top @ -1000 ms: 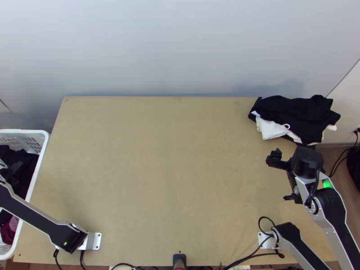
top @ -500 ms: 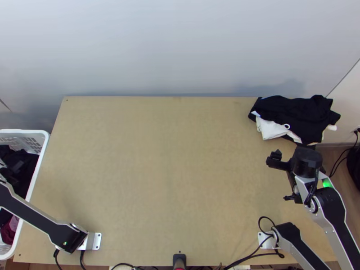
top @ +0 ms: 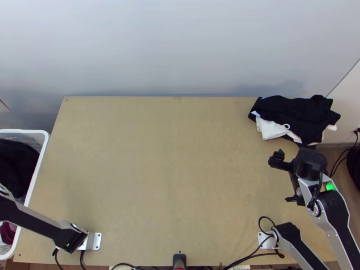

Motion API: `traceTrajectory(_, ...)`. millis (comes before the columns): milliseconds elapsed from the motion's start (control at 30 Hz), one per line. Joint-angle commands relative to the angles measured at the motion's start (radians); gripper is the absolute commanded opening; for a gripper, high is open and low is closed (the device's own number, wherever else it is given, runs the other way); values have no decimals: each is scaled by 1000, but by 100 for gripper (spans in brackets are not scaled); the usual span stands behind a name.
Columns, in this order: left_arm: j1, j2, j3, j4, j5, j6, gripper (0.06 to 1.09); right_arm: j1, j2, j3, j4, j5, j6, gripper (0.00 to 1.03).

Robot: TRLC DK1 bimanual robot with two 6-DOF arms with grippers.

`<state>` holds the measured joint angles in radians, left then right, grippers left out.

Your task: Fold the t-shirt

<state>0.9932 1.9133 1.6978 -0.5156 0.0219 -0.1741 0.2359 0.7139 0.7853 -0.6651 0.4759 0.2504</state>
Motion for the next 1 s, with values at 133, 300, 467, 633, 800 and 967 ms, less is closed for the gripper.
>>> traceTrajectory(133,-117,-353,223,-205,194,-94,10,6,-34,80,-25,0,7,98)
traceTrajectory(300,-268,-514,250,-207,250,-123,10,6,-54,88,-36,0,7,98)
traceTrajectory(467,-495,-614,238,-233,251,-206,10,13,-83,86,-34,0,7,98)
traceTrajectory(633,-726,-654,175,-258,240,-303,10,20,-85,91,-27,0,7,98)
traceTrajectory(800,-943,-672,118,-274,214,-377,10,14,-87,86,-25,0,15,98)
traceTrajectory(967,-1219,-700,-43,-241,107,-377,10,3,-87,78,-24,0,24,98)
